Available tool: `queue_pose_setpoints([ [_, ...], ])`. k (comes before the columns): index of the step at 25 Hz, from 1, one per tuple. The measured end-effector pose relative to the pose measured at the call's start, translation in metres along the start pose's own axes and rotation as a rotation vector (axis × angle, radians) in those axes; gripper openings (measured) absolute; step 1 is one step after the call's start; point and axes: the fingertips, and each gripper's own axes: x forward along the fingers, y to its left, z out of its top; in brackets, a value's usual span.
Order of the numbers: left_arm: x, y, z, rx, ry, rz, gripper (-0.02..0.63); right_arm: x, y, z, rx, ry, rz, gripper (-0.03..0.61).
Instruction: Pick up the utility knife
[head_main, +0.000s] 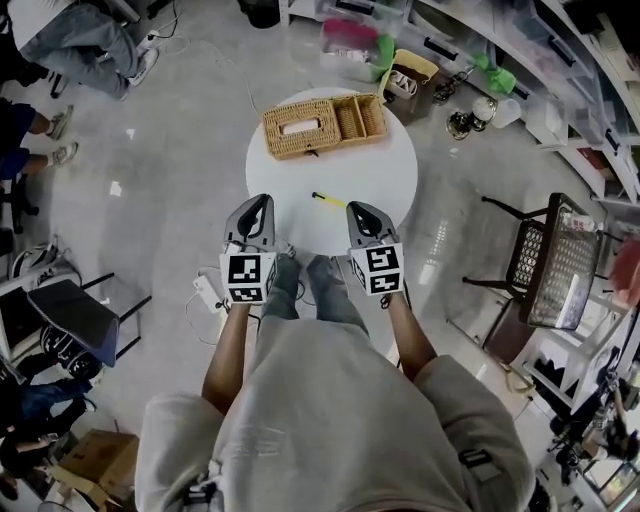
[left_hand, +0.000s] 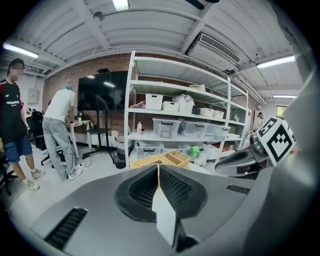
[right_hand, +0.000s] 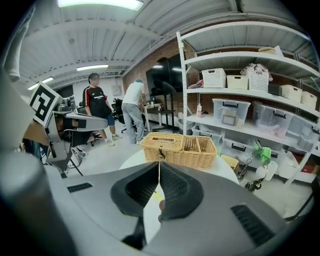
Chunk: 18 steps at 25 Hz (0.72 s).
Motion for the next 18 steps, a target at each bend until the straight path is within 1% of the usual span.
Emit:
queue_pose_setpoints([
  [3, 0.005, 0.0, -0.012, -0.012, 0.019, -0.015, 0.028, 0.011, 0.004, -0.016, -0.044, 0.055, 0.013, 0.032],
  [5, 0.007, 0.001, -0.021, -0.019, 0.035, -0.021, 0.028, 0.019, 0.011, -0.026, -0.1, 0.1, 0.036, 0.031],
  [8, 0.008, -0.001, -0.031, -0.029, 0.052, -0.029, 0.027, 0.03, 0.018, -0.049, -0.223, 0.178, 0.07, 0.032],
  [14, 0.012, 0.002, -0.035, -0.037, 0.054, -0.03, 0.028, 0.054, 0.024, -0.081, -0.515, 0.3, 0.133, 0.032],
  [18, 0.014, 0.004, -0.036, -0.037, 0.051, -0.024, 0.027, 0.067, 0.024, -0.096, -0.642, 0.358, 0.174, 0.032],
])
